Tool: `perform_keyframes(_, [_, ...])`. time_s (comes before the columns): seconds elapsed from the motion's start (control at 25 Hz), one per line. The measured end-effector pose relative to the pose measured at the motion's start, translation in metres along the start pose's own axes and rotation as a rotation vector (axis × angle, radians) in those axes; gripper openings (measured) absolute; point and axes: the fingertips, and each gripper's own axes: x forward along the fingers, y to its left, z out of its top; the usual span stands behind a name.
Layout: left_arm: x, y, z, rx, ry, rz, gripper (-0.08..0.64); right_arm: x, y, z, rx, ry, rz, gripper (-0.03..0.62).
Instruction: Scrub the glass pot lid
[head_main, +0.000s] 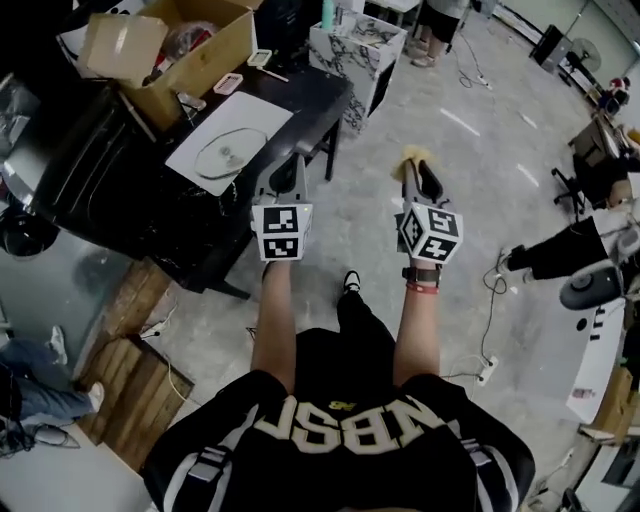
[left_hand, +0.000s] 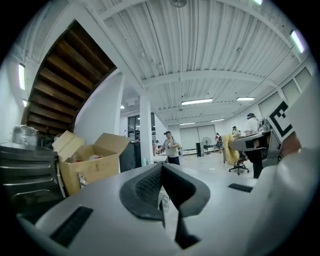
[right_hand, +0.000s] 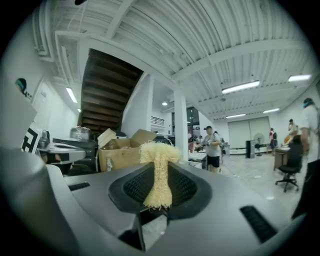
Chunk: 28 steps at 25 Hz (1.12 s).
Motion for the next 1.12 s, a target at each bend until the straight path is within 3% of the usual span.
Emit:
perform_keyframes(0.12, [-0.002, 0.030, -0.011, 0.013, 0.028, 0.072, 0.014, 0.048, 0.037, -0.003, 0.049, -0.017, 0.110, 0.089])
perform_keyframes(0.4, [0.037, 0.126, -0.057, 0.000, 0.078, 0.311, 0.014, 0.190, 0.126, -0.027, 0.013, 0.017, 0.392, 0.089])
perform_keyframes(0.68, [0.101, 0.236, -0.038, 0.004, 0.079, 0.588, 0.014, 0.339, 0.221, 0.008, -0.049, 0.033, 0.723, 0.091])
perform_keyframes(0.84, [0.113, 0.279, -0.036, -0.033, 0.085, 0.711, 0.014, 0.387, 0.265, 0.020, -0.046, 0.039, 0.868, 0.091])
perform_keyframes(1.12, [0.090, 0.329, -0.062, -0.085, 0.148, 0.894, 0.014, 0.418, 0.342, 0.001, -0.048, 0.080, 1.086, 0.092])
